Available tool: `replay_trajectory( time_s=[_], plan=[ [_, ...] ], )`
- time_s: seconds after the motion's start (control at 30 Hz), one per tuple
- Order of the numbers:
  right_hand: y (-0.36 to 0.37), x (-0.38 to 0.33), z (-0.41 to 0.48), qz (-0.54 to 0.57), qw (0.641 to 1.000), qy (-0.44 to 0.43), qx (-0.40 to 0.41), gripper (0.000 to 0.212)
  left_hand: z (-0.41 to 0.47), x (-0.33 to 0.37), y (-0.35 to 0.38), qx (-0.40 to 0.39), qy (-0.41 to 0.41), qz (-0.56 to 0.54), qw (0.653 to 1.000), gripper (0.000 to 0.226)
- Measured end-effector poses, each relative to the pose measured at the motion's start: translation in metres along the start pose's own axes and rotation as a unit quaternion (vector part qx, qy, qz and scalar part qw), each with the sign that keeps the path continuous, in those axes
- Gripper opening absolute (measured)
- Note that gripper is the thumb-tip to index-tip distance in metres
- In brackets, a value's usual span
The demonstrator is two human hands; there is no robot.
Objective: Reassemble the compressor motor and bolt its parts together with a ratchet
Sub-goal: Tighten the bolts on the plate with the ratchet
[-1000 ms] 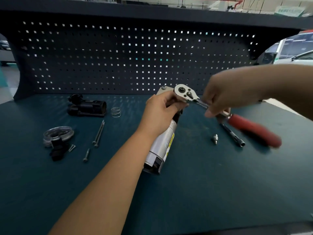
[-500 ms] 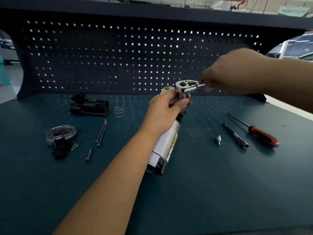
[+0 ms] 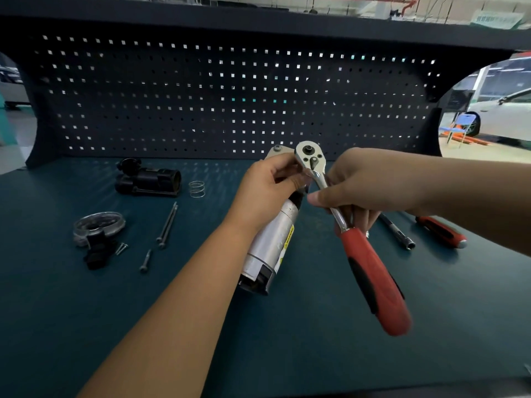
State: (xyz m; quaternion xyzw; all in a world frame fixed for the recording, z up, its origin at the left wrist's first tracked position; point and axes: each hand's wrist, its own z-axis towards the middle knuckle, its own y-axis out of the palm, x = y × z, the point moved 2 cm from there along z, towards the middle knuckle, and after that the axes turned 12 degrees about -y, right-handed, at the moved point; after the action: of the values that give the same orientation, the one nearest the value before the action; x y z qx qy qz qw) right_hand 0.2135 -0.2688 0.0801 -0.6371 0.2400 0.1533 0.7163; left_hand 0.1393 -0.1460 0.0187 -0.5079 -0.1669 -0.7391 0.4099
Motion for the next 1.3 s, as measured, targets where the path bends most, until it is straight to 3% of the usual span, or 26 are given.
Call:
replay_trajectory(
  time_s=[0.13,0.23,0.33,0.4,0.53,0.67,0.7,0.77,0.87,0.97,1.03,1.17,1.3],
  plan=[
    [0.005,0.002,0.003,0.009,1.0,-0.016,-0.016,0.037,0.001,-0.002,0.0,0.062,0.008,0.058,0.996,0.023],
    [-0.008,-0.002,0.004,-0.139,0.987,-0.009,-0.08,0.037,0.0,-0.001,0.001,0.051,0.005,0.058,0.997,0.024],
    [-0.028,-0.005,0.015,-0.364,0.922,-0.012,-0.13,0.034,0.002,0.0,0.003,0.045,0.001,0.039,0.998,0.012],
    [-0.038,-0.005,0.025,-0.454,0.881,-0.017,-0.135,0.025,0.002,0.0,0.004,0.046,-0.001,0.034,0.998,0.01],
    [-0.053,-0.002,0.043,-0.583,0.807,-0.09,-0.042,0.009,0.003,0.001,0.006,0.038,-0.01,0.037,0.999,0.013],
    [-0.067,0.013,0.055,-0.641,0.741,-0.187,0.066,0.026,0.003,-0.002,0.004,0.033,-0.016,0.024,0.999,0.012],
    [-0.072,0.018,0.055,-0.639,0.741,-0.189,0.077,0.027,0.002,-0.002,0.003,0.031,-0.019,0.022,0.999,0.011],
    [-0.084,0.029,0.051,-0.615,0.764,-0.173,0.094,0.024,0.003,-0.003,0.003,0.028,-0.022,0.02,0.999,0.012],
    [-0.091,0.044,0.035,-0.607,0.779,-0.132,0.085,0.036,0.004,-0.003,0.004,0.03,-0.015,0.034,0.999,0.013],
    [-0.079,0.051,0.007,-0.543,0.83,-0.097,0.078,0.063,0.005,-0.004,0.004,0.033,-0.013,0.04,0.999,0.013],
    [-0.062,0.052,-0.014,-0.492,0.865,-0.063,0.074,0.066,0.005,-0.005,0.002,0.031,-0.02,0.025,0.999,0.011],
    [-0.001,0.033,-0.055,-0.247,0.968,0.002,0.05,0.049,0.003,-0.004,0.003,0.022,-0.01,0.008,1.0,0.012],
    [0.047,0.011,-0.054,0.049,0.996,0.025,0.075,0.046,0.003,-0.004,0.003,0.038,-0.007,0.032,0.999,0.013]
  ],
)
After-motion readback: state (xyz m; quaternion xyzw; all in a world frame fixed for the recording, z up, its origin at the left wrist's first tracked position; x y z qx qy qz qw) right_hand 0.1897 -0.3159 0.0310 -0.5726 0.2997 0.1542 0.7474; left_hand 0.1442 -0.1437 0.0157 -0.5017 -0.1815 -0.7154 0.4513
